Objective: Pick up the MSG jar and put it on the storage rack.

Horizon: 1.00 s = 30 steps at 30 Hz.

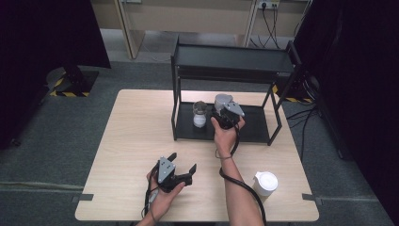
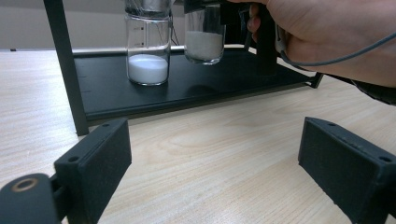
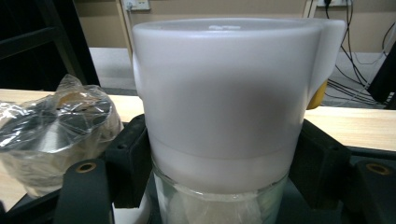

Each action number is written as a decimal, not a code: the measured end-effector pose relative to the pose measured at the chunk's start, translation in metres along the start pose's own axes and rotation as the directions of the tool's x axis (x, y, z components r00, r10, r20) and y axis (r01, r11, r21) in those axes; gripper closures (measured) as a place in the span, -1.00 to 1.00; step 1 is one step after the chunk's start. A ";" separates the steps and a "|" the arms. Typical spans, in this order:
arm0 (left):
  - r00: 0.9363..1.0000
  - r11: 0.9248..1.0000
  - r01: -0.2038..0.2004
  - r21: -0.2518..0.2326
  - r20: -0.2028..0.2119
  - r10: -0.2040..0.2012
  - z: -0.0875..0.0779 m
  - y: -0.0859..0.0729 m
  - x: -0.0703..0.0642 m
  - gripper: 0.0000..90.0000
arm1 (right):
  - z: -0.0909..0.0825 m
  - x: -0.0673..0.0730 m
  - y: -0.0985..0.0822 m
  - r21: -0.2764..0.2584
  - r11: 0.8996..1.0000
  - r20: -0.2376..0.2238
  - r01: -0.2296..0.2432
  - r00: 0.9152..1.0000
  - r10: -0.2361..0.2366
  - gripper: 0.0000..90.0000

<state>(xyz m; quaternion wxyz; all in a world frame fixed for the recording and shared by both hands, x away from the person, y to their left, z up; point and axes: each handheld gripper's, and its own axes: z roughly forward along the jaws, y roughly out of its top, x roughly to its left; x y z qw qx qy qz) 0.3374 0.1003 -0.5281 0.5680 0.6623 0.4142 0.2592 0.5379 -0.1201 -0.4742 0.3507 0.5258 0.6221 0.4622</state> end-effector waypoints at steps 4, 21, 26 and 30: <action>1.000 1.000 -0.002 0.001 0.000 0.002 0.000 0.000 0.000 -0.80 | 0.002 -0.001 -0.002 0.003 1.000 0.005 0.009 1.000 -0.009 -0.31; 1.000 1.000 -0.002 -0.001 0.000 0.002 0.000 0.000 0.000 -0.80 | 0.007 -0.006 -0.009 0.006 1.000 0.015 0.019 1.000 -0.020 -0.31; 1.000 1.000 -0.001 0.000 0.000 0.001 0.000 0.000 0.000 -0.80 | 0.009 -0.007 -0.012 0.006 1.000 0.014 0.021 1.000 -0.021 -0.31; 1.000 1.000 0.001 0.000 0.000 -0.001 0.000 0.000 0.000 -0.80 | 0.010 -0.008 -0.013 0.004 1.000 0.015 0.023 1.000 -0.023 -0.31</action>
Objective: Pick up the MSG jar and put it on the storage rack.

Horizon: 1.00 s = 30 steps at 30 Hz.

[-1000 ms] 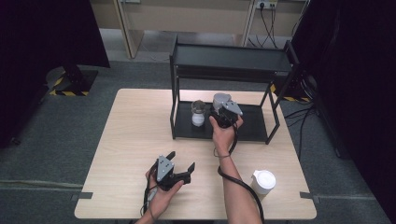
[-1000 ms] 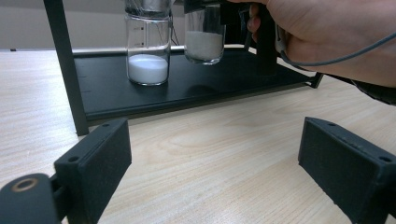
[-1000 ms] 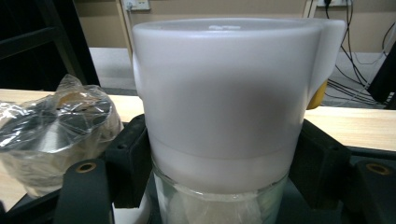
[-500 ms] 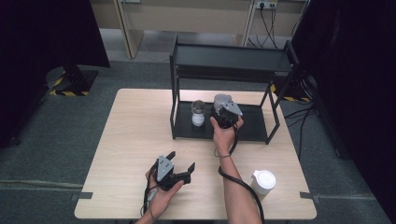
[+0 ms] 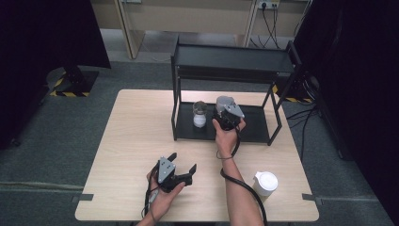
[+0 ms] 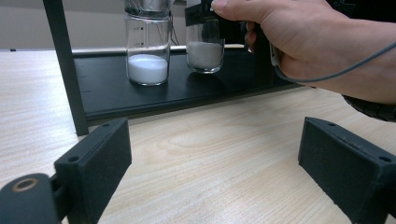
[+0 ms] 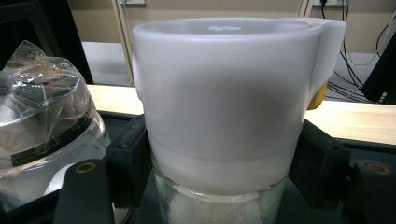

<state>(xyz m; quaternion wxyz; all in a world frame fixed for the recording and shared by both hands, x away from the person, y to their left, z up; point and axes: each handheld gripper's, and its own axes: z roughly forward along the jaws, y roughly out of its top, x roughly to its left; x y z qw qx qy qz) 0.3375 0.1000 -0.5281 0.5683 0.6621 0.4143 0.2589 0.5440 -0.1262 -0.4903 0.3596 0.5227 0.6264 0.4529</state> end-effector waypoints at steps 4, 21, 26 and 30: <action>1.000 1.000 -0.001 0.000 0.000 0.001 0.000 0.000 0.000 -0.80 | 0.001 0.000 -0.001 -0.001 1.000 -0.003 -0.001 1.000 0.001 -0.31; 1.000 1.000 -0.005 -0.002 -0.001 0.005 0.000 0.000 -0.001 -0.80 | -0.003 -0.002 -0.006 -0.009 1.000 -0.009 -0.011 1.000 0.011 -0.32; 1.000 1.000 -0.006 -0.002 -0.002 0.006 0.000 0.000 -0.001 -0.80 | -0.005 -0.002 -0.007 -0.006 1.000 -0.015 -0.013 1.000 0.013 -0.32; 1.000 1.000 -0.006 0.000 -0.001 0.006 0.000 0.000 -0.001 -0.80 | -0.005 -0.001 -0.008 0.004 1.000 -0.023 -0.016 1.000 0.016 -0.35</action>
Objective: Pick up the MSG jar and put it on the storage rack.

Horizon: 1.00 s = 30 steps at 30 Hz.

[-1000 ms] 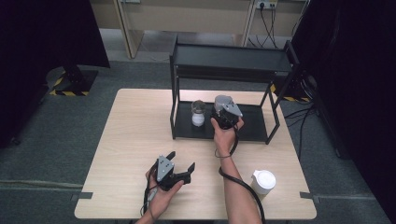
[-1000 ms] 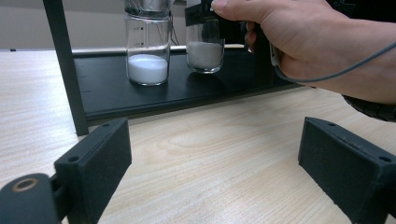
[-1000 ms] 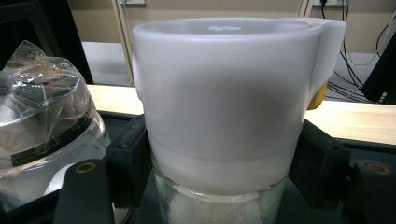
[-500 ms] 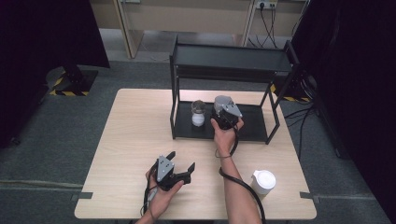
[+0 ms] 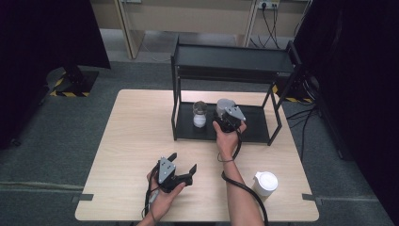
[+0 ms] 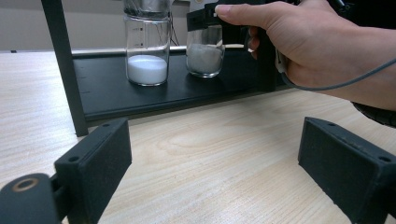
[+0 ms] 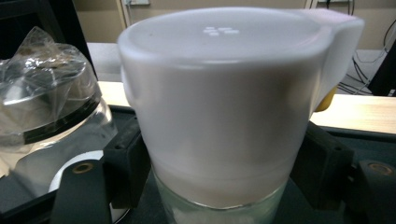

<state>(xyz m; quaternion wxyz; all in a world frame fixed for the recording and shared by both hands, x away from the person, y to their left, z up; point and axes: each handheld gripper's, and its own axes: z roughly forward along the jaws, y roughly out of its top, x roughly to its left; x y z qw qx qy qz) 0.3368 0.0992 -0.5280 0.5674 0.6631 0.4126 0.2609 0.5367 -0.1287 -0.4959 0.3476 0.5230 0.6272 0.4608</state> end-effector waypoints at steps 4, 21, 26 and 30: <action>1.000 1.000 0.001 -0.002 0.000 -0.001 0.000 0.000 0.000 -0.80 | 0.000 0.001 0.000 0.003 1.000 0.005 -0.007 1.000 0.007 -0.36; 1.000 1.000 -0.004 -0.001 0.000 0.004 0.000 0.000 -0.001 -0.80 | -0.007 0.002 0.001 0.086 0.994 -0.016 -0.064 0.998 0.066 -0.78; 1.000 1.000 -0.006 -0.002 0.000 0.006 0.000 0.000 -0.001 -0.80 | -0.012 0.001 0.003 0.081 0.995 -0.006 -0.062 0.998 0.063 -0.81; 1.000 1.000 -0.005 0.000 0.001 0.005 0.000 0.000 -0.001 -0.80 | -0.016 0.001 0.004 0.087 0.994 -0.013 -0.062 0.998 0.064 -0.83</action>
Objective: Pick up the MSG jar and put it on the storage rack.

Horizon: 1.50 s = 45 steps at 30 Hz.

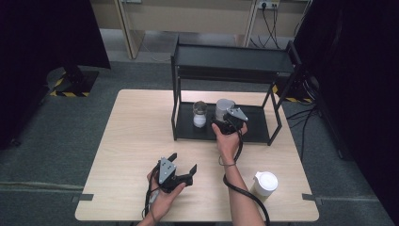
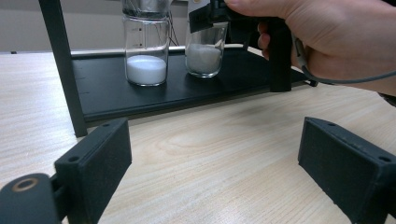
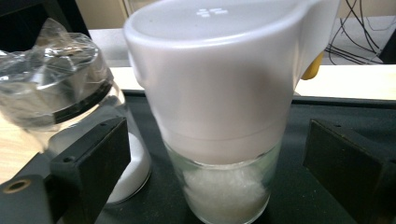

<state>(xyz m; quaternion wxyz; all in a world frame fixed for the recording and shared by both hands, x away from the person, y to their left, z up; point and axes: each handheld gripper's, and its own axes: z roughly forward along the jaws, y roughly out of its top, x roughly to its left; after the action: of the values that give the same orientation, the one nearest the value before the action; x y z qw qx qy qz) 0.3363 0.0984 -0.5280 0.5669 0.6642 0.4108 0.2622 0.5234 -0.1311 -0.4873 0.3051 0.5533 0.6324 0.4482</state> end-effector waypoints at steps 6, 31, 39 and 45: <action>1.000 1.000 0.002 0.000 -0.001 -0.002 0.000 0.000 0.000 -0.80 | -0.008 0.002 0.003 0.010 1.000 -0.003 -0.002 1.000 0.002 -0.87; 1.000 1.000 -0.001 0.001 -0.003 0.001 0.000 0.000 0.000 -0.80 | -0.045 0.006 0.011 0.035 0.999 -0.020 0.010 1.000 -0.009 -0.88; 1.000 1.000 0.000 0.001 -0.003 0.000 0.000 0.000 0.000 -0.80 | -0.055 0.005 0.009 0.039 0.999 -0.028 0.016 0.999 -0.015 -0.88; 1.000 1.000 0.000 0.000 -0.004 0.000 0.000 0.000 0.000 -0.80 | -0.063 0.005 0.012 0.045 0.999 -0.027 0.023 0.999 -0.022 -0.87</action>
<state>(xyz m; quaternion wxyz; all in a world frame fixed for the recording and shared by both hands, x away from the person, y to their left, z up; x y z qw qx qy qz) 0.3362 0.0983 -0.5279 0.5661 0.6637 0.4120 0.2633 0.4718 -0.1412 -0.4504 0.2892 0.5470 0.6523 0.4377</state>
